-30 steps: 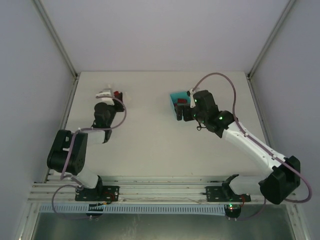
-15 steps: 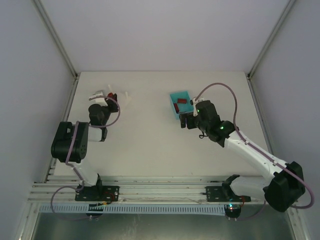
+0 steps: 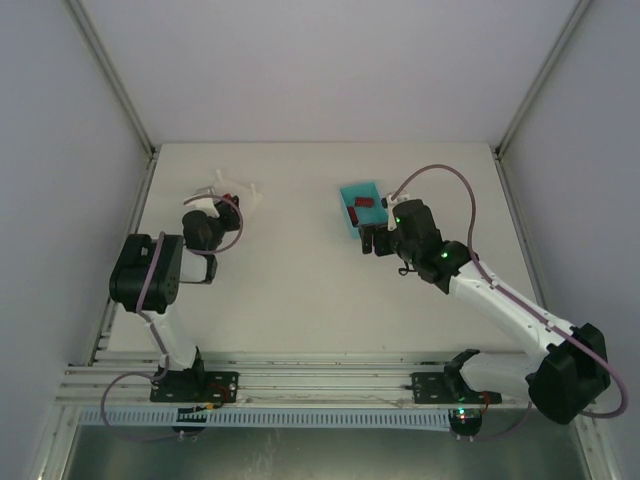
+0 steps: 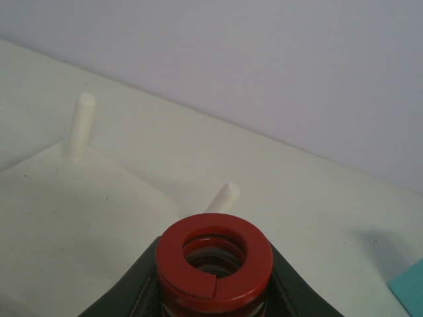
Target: Install the large spring
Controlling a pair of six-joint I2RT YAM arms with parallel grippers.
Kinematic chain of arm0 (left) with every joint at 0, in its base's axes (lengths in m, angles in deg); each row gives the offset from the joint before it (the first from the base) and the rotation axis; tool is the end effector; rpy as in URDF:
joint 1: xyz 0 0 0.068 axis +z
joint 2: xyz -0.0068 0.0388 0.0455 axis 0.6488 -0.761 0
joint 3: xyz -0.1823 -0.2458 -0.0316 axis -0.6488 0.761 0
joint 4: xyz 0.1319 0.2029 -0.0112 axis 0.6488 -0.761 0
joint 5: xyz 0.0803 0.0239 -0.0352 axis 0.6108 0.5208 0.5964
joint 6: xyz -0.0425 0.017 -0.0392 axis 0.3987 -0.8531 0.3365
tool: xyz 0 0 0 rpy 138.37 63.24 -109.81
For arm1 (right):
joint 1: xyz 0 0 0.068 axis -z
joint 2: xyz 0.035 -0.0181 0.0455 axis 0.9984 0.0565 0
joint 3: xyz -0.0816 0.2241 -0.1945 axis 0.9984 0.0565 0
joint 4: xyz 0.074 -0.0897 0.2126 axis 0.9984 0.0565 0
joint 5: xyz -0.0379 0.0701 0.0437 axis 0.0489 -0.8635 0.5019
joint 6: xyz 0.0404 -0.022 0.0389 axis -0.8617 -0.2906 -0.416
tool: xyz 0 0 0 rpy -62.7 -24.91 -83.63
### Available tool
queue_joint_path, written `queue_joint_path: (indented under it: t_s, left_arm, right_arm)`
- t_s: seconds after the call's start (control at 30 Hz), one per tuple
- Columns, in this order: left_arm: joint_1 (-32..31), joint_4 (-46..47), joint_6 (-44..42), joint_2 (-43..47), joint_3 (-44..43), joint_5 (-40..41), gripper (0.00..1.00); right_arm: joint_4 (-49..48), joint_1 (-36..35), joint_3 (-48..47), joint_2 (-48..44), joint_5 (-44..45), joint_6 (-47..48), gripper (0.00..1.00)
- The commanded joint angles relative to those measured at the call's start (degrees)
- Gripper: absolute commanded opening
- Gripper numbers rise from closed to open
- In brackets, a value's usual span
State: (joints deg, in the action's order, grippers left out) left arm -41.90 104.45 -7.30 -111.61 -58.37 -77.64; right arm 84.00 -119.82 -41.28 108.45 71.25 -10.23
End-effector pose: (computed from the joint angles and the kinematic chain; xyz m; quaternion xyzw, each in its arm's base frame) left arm 0.3474 -0.0184 0.2053 -0.0720 0.7165 -0.2330 0.6536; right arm 0.2063 0.1251 0.3269 -0.0852 0.8641 0.1351 0.4773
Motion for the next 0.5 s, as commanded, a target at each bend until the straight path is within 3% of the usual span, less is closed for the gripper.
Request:
queue_joint_path:
  t_s: [0.0, 0.47]
  left_arm:
    - [0.26, 3.99, -0.45, -1.23, -3.42, 0.19, 0.00]
    - [0.34, 2.98, -0.96, -3.67, -6.93, 0.63, 0.00]
  right_arm:
    - [-1.27, 0.23, 0.73, -0.62, -0.20, 0.93, 0.99]
    - [-1.56, 0.58, 1.03, -0.44, -0.90, 1.11, 0.99]
